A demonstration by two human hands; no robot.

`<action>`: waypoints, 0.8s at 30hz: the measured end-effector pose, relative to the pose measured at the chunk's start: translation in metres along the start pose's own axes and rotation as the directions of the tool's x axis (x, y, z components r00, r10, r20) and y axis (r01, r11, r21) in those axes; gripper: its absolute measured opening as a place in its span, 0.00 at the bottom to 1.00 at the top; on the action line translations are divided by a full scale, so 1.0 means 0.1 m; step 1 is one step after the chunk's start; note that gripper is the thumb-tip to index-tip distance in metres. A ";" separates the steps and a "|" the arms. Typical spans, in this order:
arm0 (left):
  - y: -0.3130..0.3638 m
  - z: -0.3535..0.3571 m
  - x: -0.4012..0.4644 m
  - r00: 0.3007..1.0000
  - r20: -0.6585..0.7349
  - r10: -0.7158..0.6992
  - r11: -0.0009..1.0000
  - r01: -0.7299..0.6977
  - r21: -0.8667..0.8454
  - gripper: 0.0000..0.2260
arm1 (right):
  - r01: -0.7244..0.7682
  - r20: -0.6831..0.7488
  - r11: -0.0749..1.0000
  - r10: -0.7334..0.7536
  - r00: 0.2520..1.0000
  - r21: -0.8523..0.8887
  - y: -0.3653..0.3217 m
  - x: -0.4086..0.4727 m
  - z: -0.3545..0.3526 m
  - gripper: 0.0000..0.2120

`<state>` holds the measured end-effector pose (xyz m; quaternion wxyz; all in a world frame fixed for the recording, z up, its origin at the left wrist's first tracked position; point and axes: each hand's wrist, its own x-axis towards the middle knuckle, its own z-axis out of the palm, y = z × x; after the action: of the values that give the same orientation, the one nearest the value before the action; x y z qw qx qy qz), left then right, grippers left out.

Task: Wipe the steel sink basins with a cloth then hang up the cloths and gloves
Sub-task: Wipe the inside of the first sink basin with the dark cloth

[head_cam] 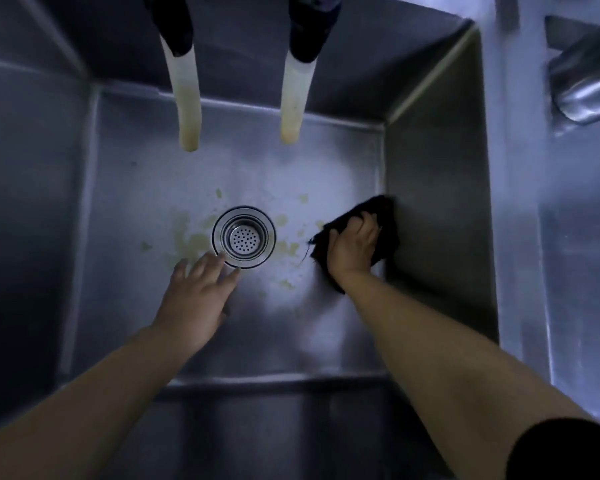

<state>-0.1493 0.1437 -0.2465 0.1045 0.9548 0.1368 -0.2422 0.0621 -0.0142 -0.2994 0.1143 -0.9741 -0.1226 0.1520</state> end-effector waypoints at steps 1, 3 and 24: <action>-0.01 0.04 0.01 1.000 0.001 0.017 1.000 -0.017 0.013 0.35 | 0.012 -0.003 1.000 -0.012 1.000 0.009 -0.01 0.13 0.01 0.24; -0.02 0.11 0.04 1.000 0.020 0.016 0.999 -0.016 0.027 0.39 | 0.048 -0.004 0.999 -0.048 0.999 0.008 0.00 0.33 0.01 0.28; 0.03 0.10 0.23 0.982 0.156 -0.105 0.989 0.087 0.117 0.51 | -0.070 0.341 0.964 0.158 0.927 -0.257 0.36 -0.98 0.21 0.44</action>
<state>-0.1329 0.1427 -0.2662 0.0508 0.9285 0.1605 -0.3309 -0.0274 -0.0708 -0.3019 -0.0379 -0.9421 -0.1017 0.3172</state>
